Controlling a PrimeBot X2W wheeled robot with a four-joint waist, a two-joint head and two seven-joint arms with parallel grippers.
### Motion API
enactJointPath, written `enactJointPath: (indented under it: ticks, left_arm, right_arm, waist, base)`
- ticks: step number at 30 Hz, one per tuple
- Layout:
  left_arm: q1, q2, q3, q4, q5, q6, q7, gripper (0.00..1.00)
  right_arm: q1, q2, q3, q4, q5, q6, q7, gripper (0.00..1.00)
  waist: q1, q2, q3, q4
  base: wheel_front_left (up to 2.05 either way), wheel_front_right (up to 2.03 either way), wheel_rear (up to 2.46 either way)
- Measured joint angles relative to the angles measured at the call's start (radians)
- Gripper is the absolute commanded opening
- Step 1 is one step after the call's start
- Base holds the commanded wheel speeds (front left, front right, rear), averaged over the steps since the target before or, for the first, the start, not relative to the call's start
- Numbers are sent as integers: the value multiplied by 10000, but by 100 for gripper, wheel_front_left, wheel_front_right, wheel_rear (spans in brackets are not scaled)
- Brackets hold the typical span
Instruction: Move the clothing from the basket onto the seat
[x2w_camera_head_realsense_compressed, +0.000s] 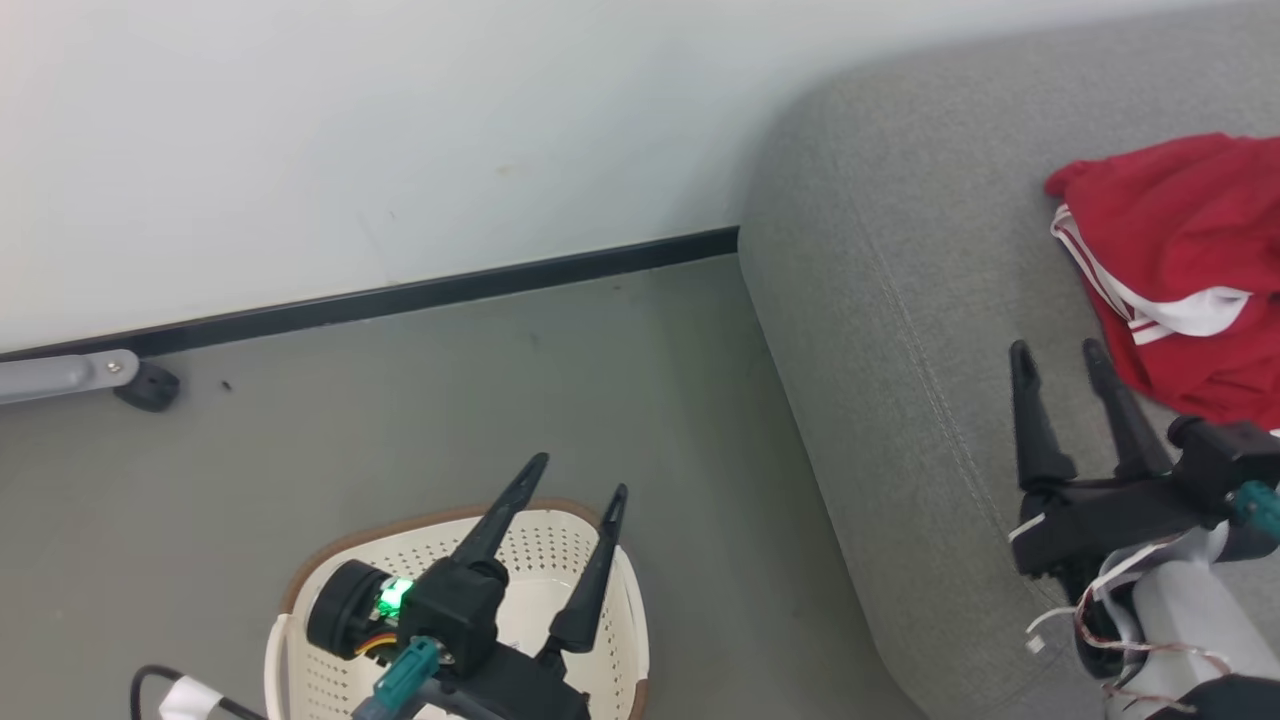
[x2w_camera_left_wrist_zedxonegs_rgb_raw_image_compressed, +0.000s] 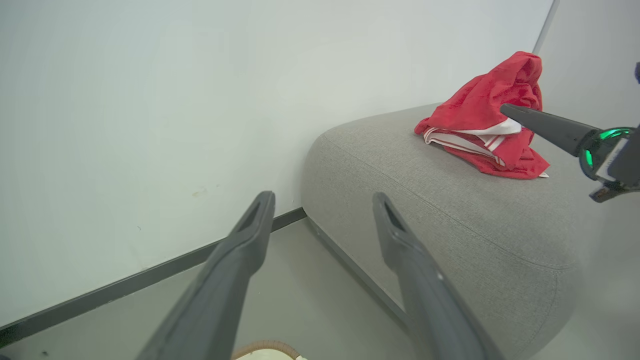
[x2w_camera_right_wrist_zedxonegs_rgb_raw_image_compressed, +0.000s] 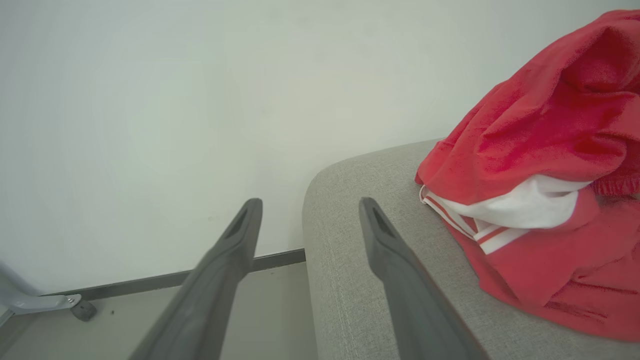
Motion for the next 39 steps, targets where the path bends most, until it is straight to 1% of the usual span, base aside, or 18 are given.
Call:
enactJointPath:
  ticks: [5,10,21,24,31,37,39]
  left_arm:
    - [174,12,483,251,-318,324,-178,100]
    - [506,44,1001,443,-562,472,-359,100]
    - [1321,203,2084,811,-1018,775,-654,100]
    - [1569,211,2291,871,-1106,777,-706,100]
    - [2010,157,2587,928,-1151,863,-782,100]
    - [2336,42,2777,917,-1162,872,-869,100]
    - [2351,21,2838,899,-1162,874,-880,100]
  right_arm:
    - [609,201,332,-794,-226,12,0,100]
    - [1124,261,558,-1363,-466,12,-2,100]
    - [2108,332,834,-2011,-650,38,0,100]
    - [2321,351,863,-2075,-652,36,0,100]
    - [2784,355,876,-2268,-742,-142,0,100]
    - [3108,293,650,-2406,-740,-322,0,100]
    - [3154,265,594,-2433,-740,-328,0,100]
  waist:
    - [0,0,-248,263]
    - [0,0,-496,511]
    - [1,0,-1099,974]
    - [1,0,-1236,1055]
    - [1,0,-1491,1170]
    - [2,2,-1573,1197]
    - [2,1,-1589,1201]
  base:
    - [0,0,0]
    - [0,0,0]
    - [0,0,0]
    - [0,0,0]
    - [0,0,0]
    - [0,0,0]
    - [0,0,0]
